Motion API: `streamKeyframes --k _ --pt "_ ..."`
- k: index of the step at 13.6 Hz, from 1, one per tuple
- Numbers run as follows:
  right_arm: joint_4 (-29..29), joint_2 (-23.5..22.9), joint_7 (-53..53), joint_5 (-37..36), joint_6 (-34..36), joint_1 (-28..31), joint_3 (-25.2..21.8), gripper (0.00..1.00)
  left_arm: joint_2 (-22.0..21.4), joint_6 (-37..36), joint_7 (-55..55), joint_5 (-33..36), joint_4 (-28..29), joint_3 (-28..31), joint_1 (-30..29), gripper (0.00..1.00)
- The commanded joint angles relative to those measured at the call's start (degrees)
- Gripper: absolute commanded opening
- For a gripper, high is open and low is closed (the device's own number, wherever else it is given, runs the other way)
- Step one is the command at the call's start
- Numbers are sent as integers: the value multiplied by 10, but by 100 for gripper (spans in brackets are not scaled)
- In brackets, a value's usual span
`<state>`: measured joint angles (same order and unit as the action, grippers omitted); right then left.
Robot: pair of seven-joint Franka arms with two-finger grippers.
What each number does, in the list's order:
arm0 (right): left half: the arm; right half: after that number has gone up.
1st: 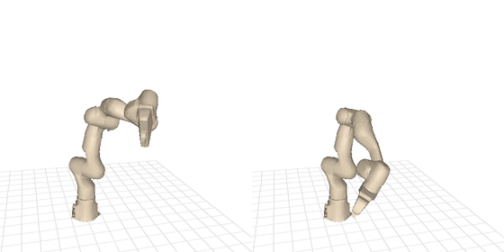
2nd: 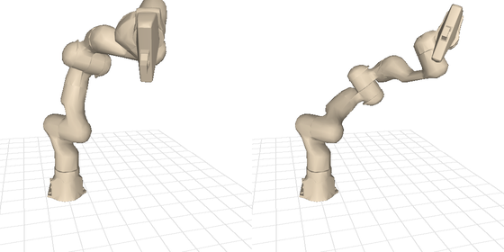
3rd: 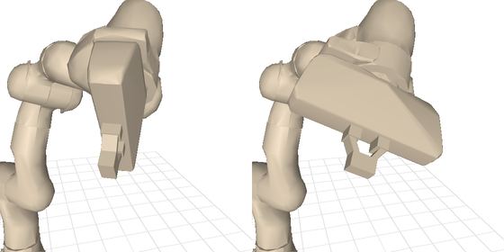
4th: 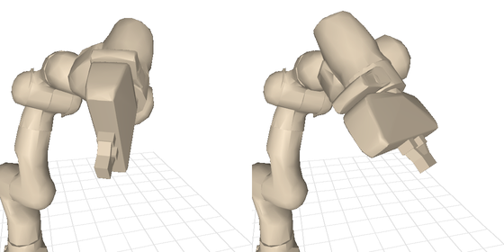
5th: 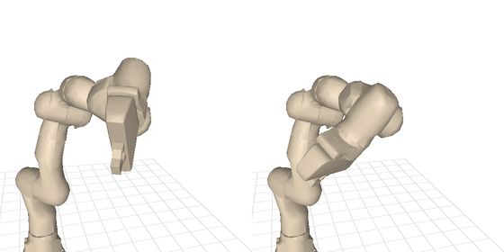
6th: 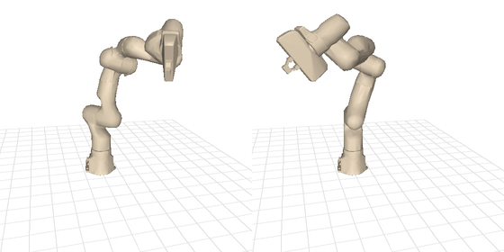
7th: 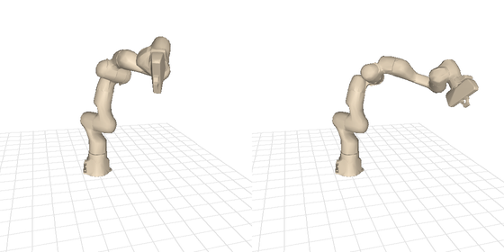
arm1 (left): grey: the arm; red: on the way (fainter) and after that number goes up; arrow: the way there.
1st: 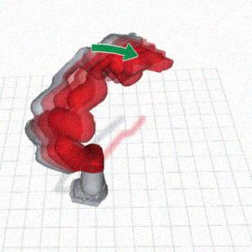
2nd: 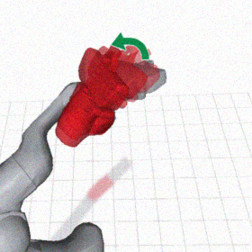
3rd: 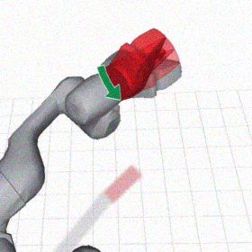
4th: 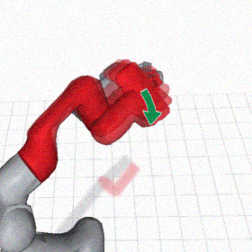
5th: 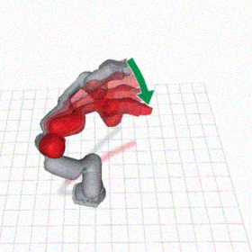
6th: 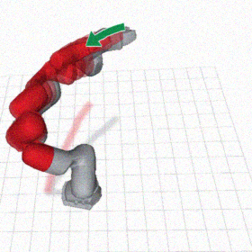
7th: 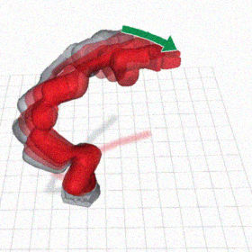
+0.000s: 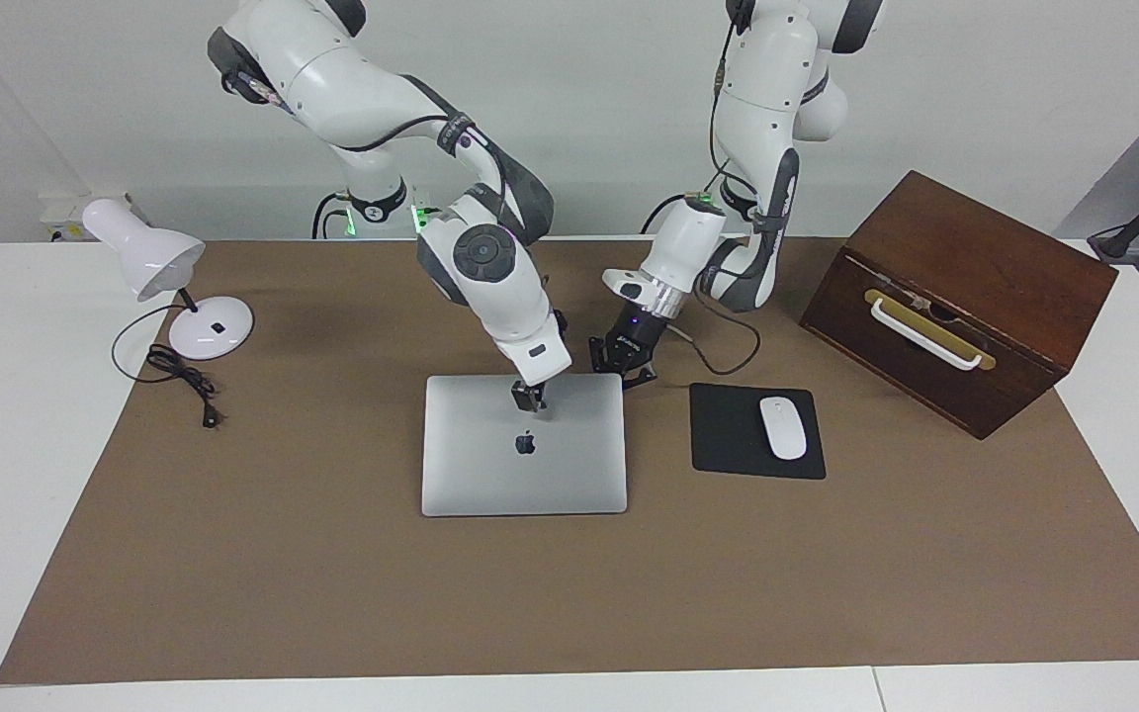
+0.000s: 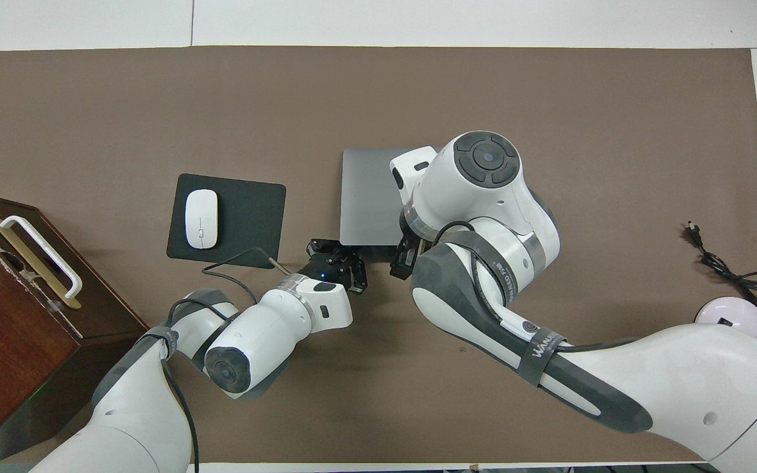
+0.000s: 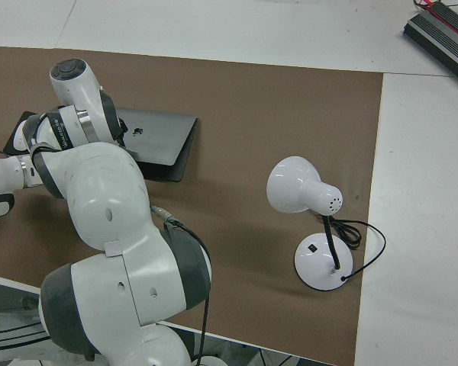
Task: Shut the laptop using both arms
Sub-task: 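Press the closed lid flat with the right gripper while the left gripper holds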
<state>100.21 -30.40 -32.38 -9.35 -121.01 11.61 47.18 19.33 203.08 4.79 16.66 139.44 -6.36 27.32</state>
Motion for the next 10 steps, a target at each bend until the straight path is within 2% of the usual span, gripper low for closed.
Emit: streamKeyframes --k 1,10 --pt "24 14 18 -8 -17 18 14 100 31 -23 -32 21 31 13 -40 0" --pt "25 8 41 -16 -27 9 14 100 35 -23 -41 50 30 14 -58 0"
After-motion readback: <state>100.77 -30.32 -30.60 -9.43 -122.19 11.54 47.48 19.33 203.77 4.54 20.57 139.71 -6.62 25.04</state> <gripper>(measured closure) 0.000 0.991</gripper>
